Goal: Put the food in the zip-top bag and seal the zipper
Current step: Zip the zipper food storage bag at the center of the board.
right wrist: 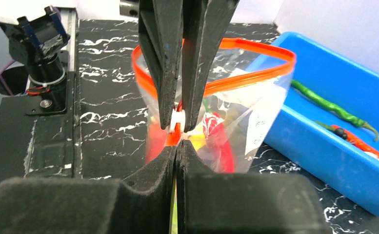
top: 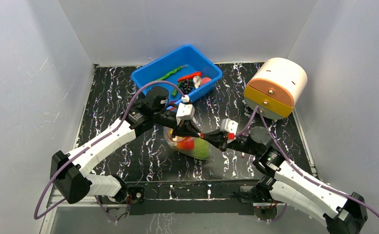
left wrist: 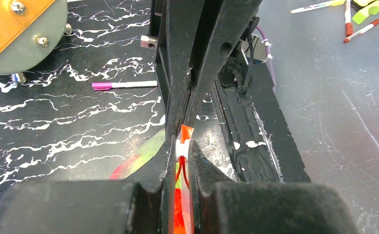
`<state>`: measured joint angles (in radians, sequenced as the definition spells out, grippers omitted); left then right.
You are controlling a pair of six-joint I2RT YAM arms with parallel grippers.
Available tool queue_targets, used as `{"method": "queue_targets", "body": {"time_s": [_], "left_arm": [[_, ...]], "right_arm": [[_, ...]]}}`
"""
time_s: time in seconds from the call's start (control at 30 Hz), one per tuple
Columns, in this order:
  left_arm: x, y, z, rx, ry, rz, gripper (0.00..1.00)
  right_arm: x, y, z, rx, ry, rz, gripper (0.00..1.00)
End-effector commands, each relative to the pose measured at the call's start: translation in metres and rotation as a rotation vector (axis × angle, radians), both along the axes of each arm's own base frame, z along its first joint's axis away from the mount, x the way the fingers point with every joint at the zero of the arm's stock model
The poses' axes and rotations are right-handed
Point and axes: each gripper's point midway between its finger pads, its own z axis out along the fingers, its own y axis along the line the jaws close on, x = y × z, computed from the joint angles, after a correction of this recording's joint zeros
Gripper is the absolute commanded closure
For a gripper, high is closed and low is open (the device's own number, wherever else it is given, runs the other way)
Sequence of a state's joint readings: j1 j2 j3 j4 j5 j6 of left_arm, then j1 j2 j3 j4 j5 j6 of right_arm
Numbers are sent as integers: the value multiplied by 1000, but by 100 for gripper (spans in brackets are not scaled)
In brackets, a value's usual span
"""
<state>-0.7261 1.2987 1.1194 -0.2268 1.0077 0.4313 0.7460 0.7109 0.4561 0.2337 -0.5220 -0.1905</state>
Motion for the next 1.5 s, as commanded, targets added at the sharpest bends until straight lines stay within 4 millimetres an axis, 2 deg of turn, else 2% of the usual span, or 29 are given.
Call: {"method": "queue_targets", "body": {"time_s": [0.0,0.23,0.37,0.6,0.67,0.7,0.97,1.3,1.4,1.47], "left_arm": [[8,7,10,24,-82,63,100],[20,11,14,35,-126,143,100],[23,16,16,45,-152,174,100],[14,15,31,-5,-167,133,100],[9,13,35,-34,-161,113,100],[8,12,36,-46,-159,106,100],[6,9,33,-50,-146,79,100],[1,8,27,-50,-136,42,100],[1,8,25,-47,-135,35,100],[0,9,24,-40,-132,33,100]], "right_arm": [[2,-12,47,132,-119,-70,100],[-5,-9,36,89,-87,-28,100],[-6,-13,37,90,-93,-38,100],[-5,-11,33,77,-71,-33,100],[-5,-8,37,86,-60,-23,87],[-6,-7,39,90,-57,-15,84],[0,5,39,75,-25,11,67],[16,18,43,100,11,-14,69],[20,20,43,102,9,-26,75],[22,19,46,115,4,-38,84]]}}
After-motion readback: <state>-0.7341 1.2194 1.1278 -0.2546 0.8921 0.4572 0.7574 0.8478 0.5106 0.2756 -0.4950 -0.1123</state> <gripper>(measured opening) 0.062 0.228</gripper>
